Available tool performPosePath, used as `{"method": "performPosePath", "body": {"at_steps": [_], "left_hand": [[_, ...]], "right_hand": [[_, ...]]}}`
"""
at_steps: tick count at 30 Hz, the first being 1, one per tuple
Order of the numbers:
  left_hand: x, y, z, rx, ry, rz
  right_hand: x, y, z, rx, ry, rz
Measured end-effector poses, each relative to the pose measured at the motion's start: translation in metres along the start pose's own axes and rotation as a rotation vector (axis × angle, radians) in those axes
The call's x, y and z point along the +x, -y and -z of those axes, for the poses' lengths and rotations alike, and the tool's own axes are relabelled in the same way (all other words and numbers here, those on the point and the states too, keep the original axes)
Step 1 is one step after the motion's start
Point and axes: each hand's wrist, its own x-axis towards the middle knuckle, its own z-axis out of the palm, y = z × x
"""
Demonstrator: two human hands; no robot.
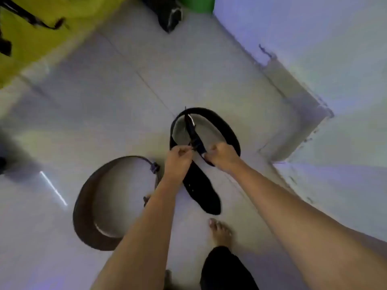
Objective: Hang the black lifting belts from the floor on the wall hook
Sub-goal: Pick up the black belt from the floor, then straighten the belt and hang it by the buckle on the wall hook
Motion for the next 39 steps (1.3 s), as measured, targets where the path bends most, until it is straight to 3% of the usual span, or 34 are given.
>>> {"method": "performPosePath", "body": {"at_steps": [5,9,11,14,17,20,24,28,33,39], "left_hand": [[0.074,0.045,-0.024,-0.134,0.011,0.119],[0.088,0.059,-0.021,-0.241,0.014,0.193],[0.078,0.047,-0.015,-0.240,0.041,0.208],[0.034,0.008,-0.006,-0.227,0.110,0.231],[-0.032,-0.053,0.007,-0.382,0.240,0.218],[-0.118,-0.131,0.022,-0.504,0.340,-0.008],[-0.248,-0.245,0.048,-0.442,0.461,-0.298],[-0.384,-0.341,0.067,-0.342,0.594,-0.566],[-0.528,-0.422,0.077,-0.258,0.682,-0.842],[-0.662,-0.471,0.083,-0.197,0.830,-1.104]], "right_hand": [[0.091,-0.033,-0.061,0.037,-0.035,0.035],[0.102,-0.036,-0.059,-0.005,-0.182,0.063],[0.085,-0.032,-0.041,0.035,-0.217,0.058],[0.025,-0.019,-0.001,0.230,-0.140,0.053],[-0.060,0.013,0.054,0.487,-0.102,0.082],[-0.159,0.049,0.114,0.627,-0.151,0.114],[-0.302,0.108,0.184,0.846,-0.252,0.217],[-0.441,0.161,0.238,0.975,-0.614,0.334],[-0.583,0.193,0.293,1.057,-0.833,0.458],[-0.708,0.205,0.324,1.103,-1.070,0.605]]}}
